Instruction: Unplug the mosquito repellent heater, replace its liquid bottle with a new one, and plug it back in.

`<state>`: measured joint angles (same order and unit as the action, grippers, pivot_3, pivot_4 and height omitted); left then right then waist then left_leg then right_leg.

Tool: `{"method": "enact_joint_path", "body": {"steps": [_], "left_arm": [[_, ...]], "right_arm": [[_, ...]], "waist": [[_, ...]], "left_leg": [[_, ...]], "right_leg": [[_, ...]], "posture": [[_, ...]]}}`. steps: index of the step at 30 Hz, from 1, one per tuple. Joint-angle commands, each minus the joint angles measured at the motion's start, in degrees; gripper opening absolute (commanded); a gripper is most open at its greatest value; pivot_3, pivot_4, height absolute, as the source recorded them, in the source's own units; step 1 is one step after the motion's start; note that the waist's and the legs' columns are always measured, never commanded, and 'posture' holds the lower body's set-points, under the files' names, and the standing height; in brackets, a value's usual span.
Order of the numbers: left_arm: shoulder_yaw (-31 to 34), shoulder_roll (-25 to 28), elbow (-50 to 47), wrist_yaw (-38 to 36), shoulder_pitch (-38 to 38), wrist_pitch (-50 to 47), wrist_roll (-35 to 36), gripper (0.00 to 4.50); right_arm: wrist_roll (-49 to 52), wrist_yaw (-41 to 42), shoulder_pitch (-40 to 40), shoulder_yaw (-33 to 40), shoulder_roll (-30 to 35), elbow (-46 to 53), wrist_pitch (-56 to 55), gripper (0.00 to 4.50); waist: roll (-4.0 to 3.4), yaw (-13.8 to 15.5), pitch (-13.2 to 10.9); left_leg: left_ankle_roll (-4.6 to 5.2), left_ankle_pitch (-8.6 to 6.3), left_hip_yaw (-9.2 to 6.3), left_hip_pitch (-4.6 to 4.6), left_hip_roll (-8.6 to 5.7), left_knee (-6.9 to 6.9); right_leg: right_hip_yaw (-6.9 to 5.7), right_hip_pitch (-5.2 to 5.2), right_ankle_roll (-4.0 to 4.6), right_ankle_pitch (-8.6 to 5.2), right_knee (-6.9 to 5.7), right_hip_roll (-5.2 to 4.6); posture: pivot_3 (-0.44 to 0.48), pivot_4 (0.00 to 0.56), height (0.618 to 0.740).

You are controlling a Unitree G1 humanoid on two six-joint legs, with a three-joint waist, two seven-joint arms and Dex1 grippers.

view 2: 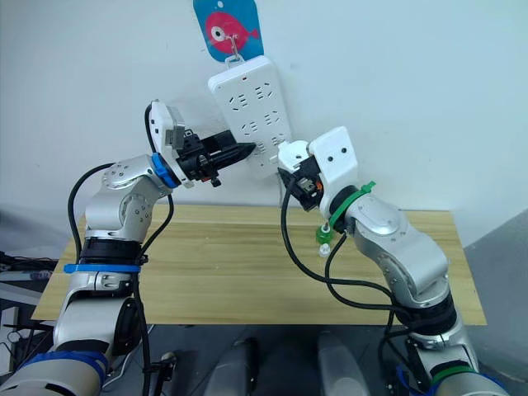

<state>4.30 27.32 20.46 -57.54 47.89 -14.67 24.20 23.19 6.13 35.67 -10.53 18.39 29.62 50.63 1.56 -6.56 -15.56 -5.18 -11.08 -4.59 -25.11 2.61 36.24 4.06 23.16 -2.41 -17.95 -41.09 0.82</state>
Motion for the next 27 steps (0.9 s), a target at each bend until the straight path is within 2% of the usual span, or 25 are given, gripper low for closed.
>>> {"method": "enact_joint_path", "body": {"steps": [1,27], "left_arm": [[0.26,0.64,-1.97,1.54,-0.48,-0.2,-1.09,1.32],[0.09,0.7,-4.09,1.62,-1.4,-1.97,-0.63,1.32]], "right_arm": [[-2.56,-0.09,2.01,-0.15,-1.54,0.31,-1.68,2.98],[-8.59,4.76,3.67,0.15,-5.98,-2.31,-4.03,2.98]], "waist": [[0.0,-0.01,0.0],[0.0,-0.35,0.0]], "left_leg": [[0.0,0.0,0.01,0.0,0.0,0.0],[0.0,0.02,0.0,0.03,0.01,0.0]], "right_leg": [[0.01,0.0,0.0,0.0,0.0,0.0],[-0.01,0.0,0.06,0.05,-0.05,0.0]], "posture": [[-0.192,0.22,0.725],[-0.182,0.219,0.725]]}}
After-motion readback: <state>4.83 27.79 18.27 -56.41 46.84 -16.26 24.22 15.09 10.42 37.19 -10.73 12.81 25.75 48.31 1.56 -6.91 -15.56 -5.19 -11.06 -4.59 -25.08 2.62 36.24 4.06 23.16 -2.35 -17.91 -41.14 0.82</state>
